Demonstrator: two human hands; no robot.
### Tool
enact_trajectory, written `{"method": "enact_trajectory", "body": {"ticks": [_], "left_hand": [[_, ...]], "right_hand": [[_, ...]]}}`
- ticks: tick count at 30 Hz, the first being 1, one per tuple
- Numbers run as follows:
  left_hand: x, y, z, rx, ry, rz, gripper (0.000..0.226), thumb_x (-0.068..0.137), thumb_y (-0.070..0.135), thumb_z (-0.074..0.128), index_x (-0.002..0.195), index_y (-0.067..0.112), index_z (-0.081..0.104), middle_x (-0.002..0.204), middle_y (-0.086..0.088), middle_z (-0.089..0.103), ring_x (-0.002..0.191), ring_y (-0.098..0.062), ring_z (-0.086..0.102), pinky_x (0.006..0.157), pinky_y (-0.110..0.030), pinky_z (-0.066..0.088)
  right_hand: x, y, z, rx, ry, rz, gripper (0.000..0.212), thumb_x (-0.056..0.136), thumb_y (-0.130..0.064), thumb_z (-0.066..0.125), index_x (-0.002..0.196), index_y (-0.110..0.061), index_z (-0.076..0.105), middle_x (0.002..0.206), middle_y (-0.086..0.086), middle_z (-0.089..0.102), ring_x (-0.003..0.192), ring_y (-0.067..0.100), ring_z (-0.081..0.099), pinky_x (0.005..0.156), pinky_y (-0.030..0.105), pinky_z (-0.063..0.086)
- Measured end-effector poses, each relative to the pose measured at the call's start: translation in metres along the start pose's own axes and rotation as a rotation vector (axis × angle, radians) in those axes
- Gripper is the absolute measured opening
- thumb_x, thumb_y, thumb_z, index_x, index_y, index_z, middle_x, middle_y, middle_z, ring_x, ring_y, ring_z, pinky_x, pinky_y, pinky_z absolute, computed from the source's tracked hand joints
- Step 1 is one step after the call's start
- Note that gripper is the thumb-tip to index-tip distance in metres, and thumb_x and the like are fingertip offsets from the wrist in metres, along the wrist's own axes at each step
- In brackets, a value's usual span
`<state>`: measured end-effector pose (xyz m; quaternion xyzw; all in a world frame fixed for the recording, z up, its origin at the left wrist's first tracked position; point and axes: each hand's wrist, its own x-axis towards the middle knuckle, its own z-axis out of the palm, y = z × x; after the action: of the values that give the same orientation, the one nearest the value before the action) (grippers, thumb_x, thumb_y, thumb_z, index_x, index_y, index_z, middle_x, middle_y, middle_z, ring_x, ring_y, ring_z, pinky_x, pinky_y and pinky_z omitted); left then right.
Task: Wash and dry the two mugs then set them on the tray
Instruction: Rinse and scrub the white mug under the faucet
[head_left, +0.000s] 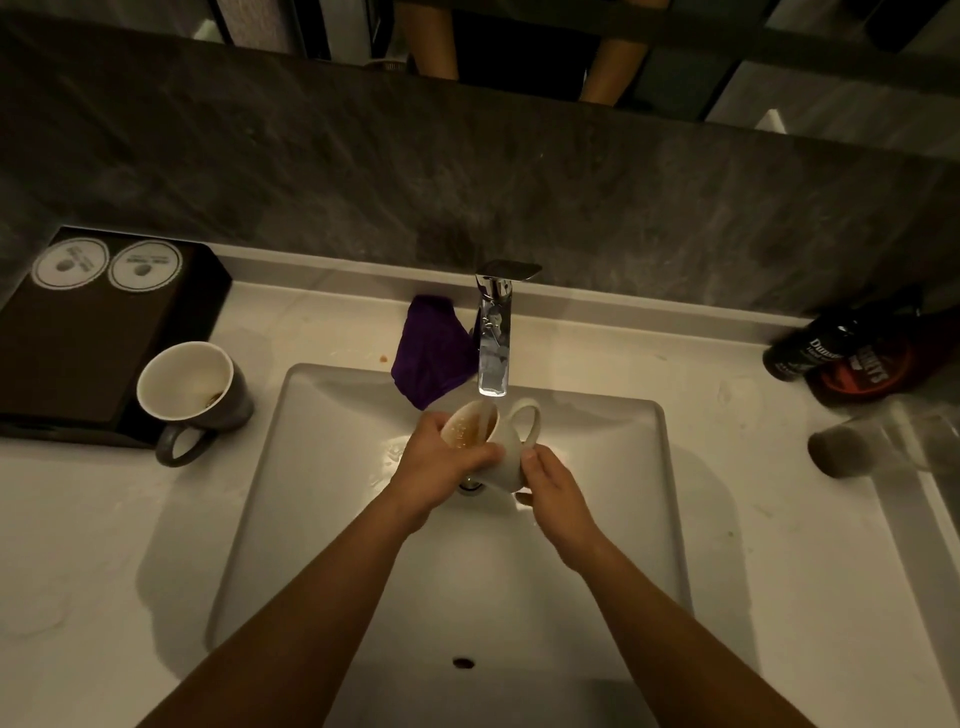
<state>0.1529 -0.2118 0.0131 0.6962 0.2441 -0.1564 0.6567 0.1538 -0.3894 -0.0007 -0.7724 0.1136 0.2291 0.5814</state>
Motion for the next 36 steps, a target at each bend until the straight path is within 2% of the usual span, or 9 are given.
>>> {"method": "enact_trajectory", "body": {"ticks": [3,6,12,14,19,25,28,31,36], "left_hand": [[0.001,-0.001,0.003,-0.166,-0.063,-0.093,0.083,0.054,0.049,0.086,0.125,0.017,0.057,0.124,-0.009,0.068,0.109,-0.026,0.07,0.083,-0.049,0.066],[0.003,0.0,0.002,-0.142,-0.118,-0.119,0.074,0.068,0.057,0.076,0.127,0.016,0.056,0.13,-0.01,0.065,0.112,-0.027,0.069,0.089,-0.049,0.064],[0.013,-0.009,0.003,-0.026,-0.126,0.041,0.057,0.104,0.035,0.058,0.157,0.028,0.04,0.145,-0.001,0.05,0.112,-0.009,0.058,0.059,-0.007,0.052],[0.014,-0.008,0.005,-0.034,-0.074,0.045,0.05,0.104,0.038,0.056,0.152,0.031,0.045,0.143,-0.002,0.054,0.11,-0.008,0.06,0.059,-0.009,0.053],[0.017,0.008,0.014,-0.213,-0.089,-0.224,0.034,0.101,0.052,0.051,0.129,0.035,0.058,0.131,-0.009,0.061,0.114,-0.033,0.066,0.09,-0.058,0.062],[0.014,-0.002,0.017,-0.11,-0.165,-0.167,0.082,0.083,0.075,0.056,0.154,0.038,0.036,0.14,-0.019,0.058,0.112,-0.033,0.067,0.081,-0.044,0.059],[0.012,-0.005,0.013,-0.168,-0.165,-0.017,0.063,0.091,0.06,0.06,0.148,0.044,0.04,0.141,-0.01,0.056,0.111,-0.024,0.067,0.071,-0.029,0.059],[0.017,0.003,0.011,-0.21,-0.095,-0.024,0.03,0.1,0.044,0.059,0.13,0.045,0.053,0.137,-0.011,0.058,0.108,-0.026,0.066,0.072,-0.035,0.058],[0.019,0.021,0.009,-0.441,-0.203,-0.443,0.045,0.096,0.052,0.064,0.132,0.024,0.06,0.115,-0.014,0.071,0.087,-0.032,0.073,0.056,-0.034,0.057]], "right_hand": [[-0.001,-0.008,0.011,0.391,-0.017,0.099,0.029,0.109,-0.034,0.043,0.122,-0.018,0.063,0.123,0.009,0.063,0.115,0.029,0.065,0.078,0.038,0.062],[0.003,-0.018,0.016,0.401,0.025,0.122,0.033,0.108,-0.039,0.044,0.115,-0.016,0.066,0.112,0.017,0.069,0.083,0.026,0.073,0.059,0.036,0.058],[0.017,-0.027,0.015,0.174,0.056,0.305,0.05,0.104,-0.05,0.036,0.101,-0.009,0.065,0.064,0.015,0.07,0.043,0.026,0.061,0.04,0.026,0.039],[0.02,-0.028,0.016,0.144,0.079,0.311,0.045,0.104,-0.047,0.035,0.1,-0.011,0.063,0.075,0.016,0.073,0.051,0.028,0.067,0.04,0.028,0.046],[0.015,-0.013,0.021,-0.206,0.259,-0.171,0.031,0.101,-0.051,0.042,0.104,-0.024,0.057,0.103,0.001,0.064,0.094,0.02,0.065,0.075,0.052,0.062],[0.029,-0.034,0.011,-0.017,0.261,0.212,0.045,0.092,-0.05,0.044,0.084,-0.012,0.066,0.08,0.018,0.071,0.049,0.035,0.07,0.037,0.03,0.049],[0.037,-0.043,0.008,-0.011,0.138,0.341,0.051,0.091,-0.051,0.04,0.094,-0.006,0.064,0.081,0.026,0.072,0.041,0.033,0.064,0.036,0.024,0.041],[0.032,-0.041,0.008,-0.135,0.126,0.147,0.049,0.092,-0.059,0.041,0.096,-0.015,0.063,0.084,0.018,0.072,0.048,0.031,0.068,0.038,0.027,0.045],[0.024,-0.032,0.01,-0.219,0.185,-0.082,0.037,0.097,-0.06,0.048,0.097,-0.026,0.061,0.083,0.002,0.068,0.066,0.025,0.069,0.048,0.034,0.052]]}}
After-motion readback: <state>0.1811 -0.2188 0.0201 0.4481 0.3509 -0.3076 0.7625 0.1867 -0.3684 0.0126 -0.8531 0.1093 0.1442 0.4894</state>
